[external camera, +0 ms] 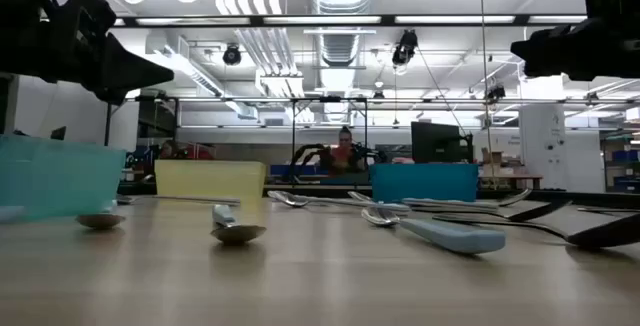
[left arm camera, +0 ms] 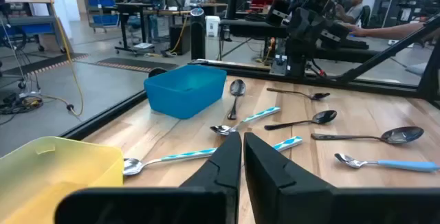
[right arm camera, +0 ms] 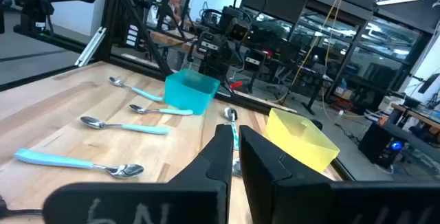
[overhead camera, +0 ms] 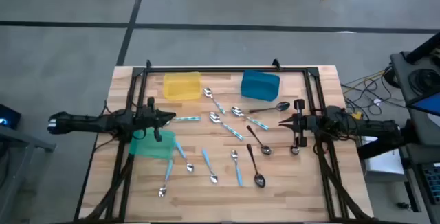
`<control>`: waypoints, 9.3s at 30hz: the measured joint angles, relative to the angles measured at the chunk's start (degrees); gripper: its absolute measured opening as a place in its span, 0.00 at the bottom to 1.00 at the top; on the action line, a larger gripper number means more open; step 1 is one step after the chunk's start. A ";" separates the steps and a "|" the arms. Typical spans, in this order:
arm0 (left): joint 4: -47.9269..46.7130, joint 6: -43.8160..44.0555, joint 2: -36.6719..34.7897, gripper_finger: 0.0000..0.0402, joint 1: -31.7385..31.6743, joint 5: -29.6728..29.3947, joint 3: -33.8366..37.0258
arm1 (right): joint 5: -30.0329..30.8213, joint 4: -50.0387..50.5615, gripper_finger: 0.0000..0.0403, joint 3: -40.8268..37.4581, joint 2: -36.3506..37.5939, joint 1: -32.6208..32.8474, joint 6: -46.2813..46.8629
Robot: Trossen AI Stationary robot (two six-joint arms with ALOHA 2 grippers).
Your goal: Sort silverware by color (type)
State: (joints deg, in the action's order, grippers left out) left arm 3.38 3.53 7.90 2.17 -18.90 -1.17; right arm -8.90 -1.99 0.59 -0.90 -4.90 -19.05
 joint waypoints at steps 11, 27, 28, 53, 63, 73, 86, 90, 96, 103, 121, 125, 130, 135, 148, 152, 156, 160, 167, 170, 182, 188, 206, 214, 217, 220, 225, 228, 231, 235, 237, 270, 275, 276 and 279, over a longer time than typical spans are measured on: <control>0.00 0.01 -0.01 0.00 -0.02 0.00 0.00 | -0.01 -0.01 0.04 0.01 0.00 -0.01 0.00; 0.00 0.02 0.00 0.00 0.00 0.00 0.00 | 0.00 0.00 0.04 0.00 -0.01 -0.01 0.00; 0.00 0.00 -0.01 0.00 0.00 0.00 0.00 | -0.01 0.00 0.04 0.01 -0.01 -0.01 0.00; 0.00 0.02 0.00 0.00 0.00 -0.02 0.00 | -0.01 0.01 0.04 0.00 -0.01 -0.01 0.00; 0.00 0.00 0.00 0.00 -0.02 -0.01 0.00 | -0.01 -0.01 0.04 0.00 0.00 0.01 0.00; 0.00 0.00 0.00 0.00 -0.02 -0.01 0.00 | -0.01 0.00 0.04 0.00 0.00 0.00 0.00; 0.00 0.00 0.00 0.00 0.00 0.00 0.00 | -0.01 0.01 0.04 0.01 0.01 -0.01 0.00; 0.00 0.00 0.00 0.00 -0.02 -0.02 0.00 | -0.01 0.01 0.04 0.00 0.00 0.01 0.00; 0.00 0.00 0.00 0.00 0.00 0.00 0.00 | -0.01 0.01 0.04 0.01 -0.01 -0.01 0.00; 0.00 0.00 0.00 0.00 -0.02 -0.02 0.00 | 0.00 0.00 0.04 0.01 0.00 0.00 0.00; 0.00 0.01 0.00 0.00 0.00 -0.01 0.00 | -0.01 0.01 0.04 0.01 -0.01 0.01 0.00; 0.00 0.02 0.00 0.00 0.00 0.00 0.01 | -0.01 0.01 0.04 0.01 0.00 -0.01 0.00; 0.00 0.00 0.00 0.00 0.00 -0.01 0.00 | -0.03 -0.06 0.04 0.01 0.00 -0.01 -5.34; 0.00 0.00 0.00 0.00 0.00 -0.02 0.00 | -0.14 -0.43 0.04 0.00 0.00 0.01 2.38; 5.08 3.89 0.00 0.00 0.00 0.00 0.00 | 2.93 -7.75 0.04 -0.01 -0.88 -0.12 41.54; 13.57 17.02 -0.02 0.00 0.00 -0.02 0.00 | 2.98 -9.73 0.04 -0.01 -3.22 -0.12 45.35; 18.63 21.00 -0.02 0.00 0.00 0.00 0.00 | 3.05 -12.50 0.04 -0.01 -6.44 -0.12 46.81; 20.10 21.00 -0.02 0.00 0.00 -0.03 0.00 | 5.36 -15.07 0.04 0.01 -10.41 -0.12 47.63; 21.71 12.98 0.04 0.00 -0.02 -1.72 0.00 | 7.64 -14.43 0.04 3.42 -17.86 -0.14 47.56; 24.85 9.47 0.24 0.00 -0.03 -3.73 0.00 | 7.64 -14.20 0.04 6.32 -21.31 -0.14 47.60; 44.18 0.35 4.52 0.00 0.00 3.44 0.00 | 7.58 0.11 0.04 24.38 -35.72 -0.14 49.71; 44.44 2.67 6.88 0.00 0.00 3.44 -0.38 | 7.51 11.03 0.04 33.16 -42.18 -0.14 55.12; 10.38 -10.49 19.40 0.00 0.00 2.43 -22.89 | 5.55 52.41 0.04 42.63 -52.52 -1.91 85.53; -6.34 -14.84 25.05 0.00 -0.02 -11.79 -32.55 | 5.71 53.10 0.04 42.46 -52.56 -2.15 78.01; -7.07 -17.35 26.70 0.00 -0.02 -13.05 -33.48 | 5.94 51.13 0.04 42.41 -52.96 -2.15 77.07; -7.00 -18.66 28.12 0.00 -0.02 -13.11 -33.77 | 5.94 47.95 0.04 42.41 -53.37 -2.15 77.09; -6.19 -20.40 30.42 0.00 -0.02 -13.15 -32.39 | 5.95 40.57 0.04 42.41 -54.56 -2.15 77.09; -5.99 -23.81 31.11 0.00 -0.02 -13.44 -32.96 | 7.15 35.87 0.04 42.41 -55.59 -2.26 75.93; -7.81 -22.74 31.10 0.00 -0.02 -13.50 -35.00 | 10.72 32.38 0.04 42.41 -57.06 -2.55 74.48; -8.51 -19.50 31.04 0.00 -0.02 -13.49 -35.25 | 8.61 30.38 0.04 42.41 -60.24 -2.66 81.68; -8.61 -19.52 31.04 0.00 -0.02 -13.50 -34.91 | 3.68 30.60 0.04 42.41 -62.39 -2.63 85.44; -9.88 -21.18 31.67 0.00 0.00 -13.55 -34.69 | -2.58 67.52 0.28 42.30 -76.39 -2.66 88.06; -9.88 -21.34 31.75 0.00 0.00 -13.55 -34.69 | 0.61 67.26 0.38 42.22 -79.52 -2.66 88.24; -9.88 -21.33 31.76 0.00 0.00 -13.55 -34.69 | 1.16 67.15 0.39 42.22 -80.09 -2.66 87.93; -9.86 -21.33 31.76 0.00 0.00 -13.55 -34.69 | 2.66 66.96 0.41 42.13 -81.51 -2.66 87.58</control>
State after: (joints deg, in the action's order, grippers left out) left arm -6.49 -17.80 39.66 2.17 -32.45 -35.86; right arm -6.24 64.97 42.72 -82.40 -7.55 68.53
